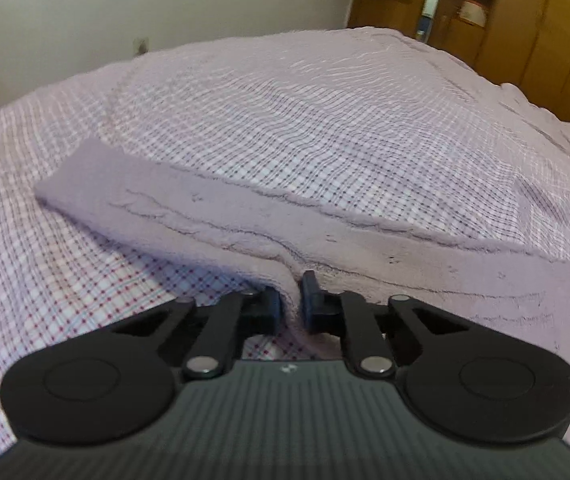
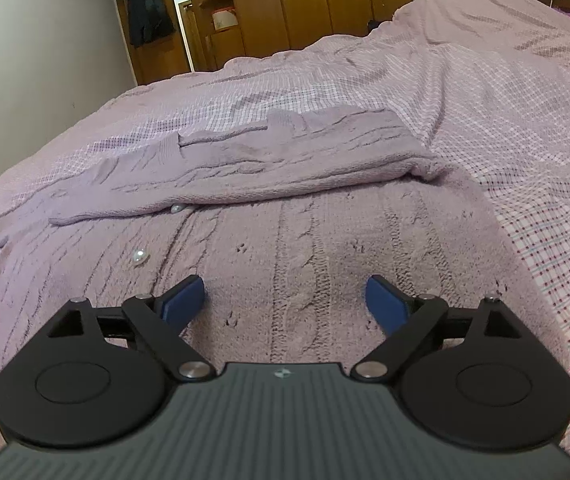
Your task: Fold small clothes
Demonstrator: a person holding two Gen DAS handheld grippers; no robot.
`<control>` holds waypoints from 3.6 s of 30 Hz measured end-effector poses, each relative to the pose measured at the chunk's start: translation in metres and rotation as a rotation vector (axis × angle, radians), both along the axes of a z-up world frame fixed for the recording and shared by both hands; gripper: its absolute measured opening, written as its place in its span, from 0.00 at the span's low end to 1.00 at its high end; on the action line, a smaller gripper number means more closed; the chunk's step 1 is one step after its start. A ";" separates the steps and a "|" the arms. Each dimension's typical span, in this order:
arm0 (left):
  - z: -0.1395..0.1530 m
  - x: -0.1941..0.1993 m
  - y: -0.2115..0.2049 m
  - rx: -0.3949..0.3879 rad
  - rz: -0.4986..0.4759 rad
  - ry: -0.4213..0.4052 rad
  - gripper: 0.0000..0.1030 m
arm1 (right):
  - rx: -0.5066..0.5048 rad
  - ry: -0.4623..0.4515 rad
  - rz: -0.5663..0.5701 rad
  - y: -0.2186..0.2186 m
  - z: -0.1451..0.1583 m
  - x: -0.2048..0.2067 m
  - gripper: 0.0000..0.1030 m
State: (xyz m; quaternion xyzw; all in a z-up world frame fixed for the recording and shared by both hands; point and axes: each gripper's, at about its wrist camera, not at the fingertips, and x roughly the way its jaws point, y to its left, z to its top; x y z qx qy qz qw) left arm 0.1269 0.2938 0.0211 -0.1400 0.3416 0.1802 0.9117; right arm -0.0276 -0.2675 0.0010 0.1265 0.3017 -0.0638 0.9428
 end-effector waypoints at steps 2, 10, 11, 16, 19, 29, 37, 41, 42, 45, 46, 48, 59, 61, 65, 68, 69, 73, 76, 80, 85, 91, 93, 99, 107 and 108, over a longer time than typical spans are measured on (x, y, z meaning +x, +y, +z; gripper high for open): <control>0.007 -0.004 -0.004 0.012 -0.020 -0.023 0.08 | 0.017 -0.003 -0.004 -0.002 0.001 0.000 0.90; 0.054 -0.029 -0.034 0.048 -0.144 -0.168 0.08 | 0.080 0.009 -0.015 -0.010 0.007 0.000 0.90; 0.061 -0.032 -0.040 0.046 -0.159 -0.186 0.08 | 0.090 0.008 -0.017 -0.012 0.008 -0.001 0.90; 0.085 -0.040 -0.071 0.022 -0.235 -0.257 0.08 | 0.121 0.006 -0.029 -0.016 0.010 -0.003 0.90; 0.092 -0.044 -0.094 0.010 -0.282 -0.283 0.08 | 0.127 0.005 -0.032 -0.018 0.011 -0.005 0.90; 0.096 -0.056 -0.162 -0.010 -0.389 -0.295 0.08 | 0.133 -0.003 -0.043 -0.022 0.014 -0.009 0.90; 0.072 -0.056 -0.213 -0.014 -0.486 -0.237 0.08 | 0.113 -0.010 -0.038 -0.016 0.019 -0.010 0.90; 0.047 -0.053 -0.227 -0.010 -0.516 -0.169 0.08 | 0.108 -0.014 -0.031 -0.013 0.023 -0.010 0.90; 0.041 -0.052 -0.230 -0.018 -0.523 -0.150 0.08 | 0.104 -0.016 -0.027 -0.012 0.024 -0.010 0.90; 0.028 -0.049 -0.233 -0.029 -0.525 -0.089 0.10 | 0.098 -0.017 -0.018 -0.010 0.025 -0.009 0.90; 0.024 -0.051 -0.232 -0.032 -0.514 -0.075 0.11 | 0.100 -0.015 -0.015 -0.009 0.026 -0.008 0.90; 0.018 -0.052 -0.229 -0.042 -0.509 -0.040 0.20 | 0.101 -0.012 -0.008 -0.008 0.026 -0.008 0.90; 0.021 -0.077 -0.186 -0.044 -0.462 0.082 0.62 | 0.101 -0.020 0.084 0.019 0.041 0.007 0.90; 0.021 -0.081 -0.178 -0.042 -0.460 0.106 0.62 | 0.093 -0.032 0.132 0.033 0.049 0.013 0.90; 0.018 -0.091 -0.165 -0.010 -0.444 0.130 0.62 | 0.135 -0.025 0.228 0.064 0.060 0.031 0.90; 0.015 -0.096 -0.155 -0.011 -0.431 0.130 0.62 | 0.179 -0.003 0.297 0.088 0.066 0.051 0.90; 0.014 -0.097 -0.152 -0.012 -0.424 0.131 0.62 | 0.189 0.004 0.315 0.097 0.067 0.058 0.90; 0.010 -0.099 -0.140 -0.025 -0.403 0.127 0.62 | 0.222 0.055 0.386 0.135 0.069 0.094 0.90; 0.009 -0.099 -0.135 -0.044 -0.395 0.123 0.62 | 0.216 0.085 0.412 0.156 0.068 0.117 0.90; 0.009 -0.099 -0.133 -0.046 -0.396 0.114 0.62 | 0.182 0.111 0.424 0.174 0.066 0.141 0.82; 0.010 -0.099 -0.130 -0.049 -0.400 0.099 0.62 | 0.151 0.160 0.430 0.185 0.057 0.166 0.58; 0.005 -0.092 -0.131 -0.076 -0.418 0.093 0.62 | 0.196 0.202 0.463 0.186 0.051 0.187 0.12; 0.005 -0.090 -0.132 -0.075 -0.420 0.086 0.62 | 0.152 0.149 0.482 0.188 0.063 0.186 0.11; 0.004 -0.078 -0.141 -0.046 -0.417 0.090 0.62 | -0.085 -0.062 0.514 0.194 0.120 0.173 0.10; -0.001 -0.076 -0.149 -0.005 -0.420 0.102 0.62 | -0.257 -0.154 0.458 0.159 0.143 0.165 0.10; -0.002 -0.076 -0.150 0.001 -0.422 0.103 0.62 | -0.261 -0.148 0.440 0.149 0.139 0.163 0.10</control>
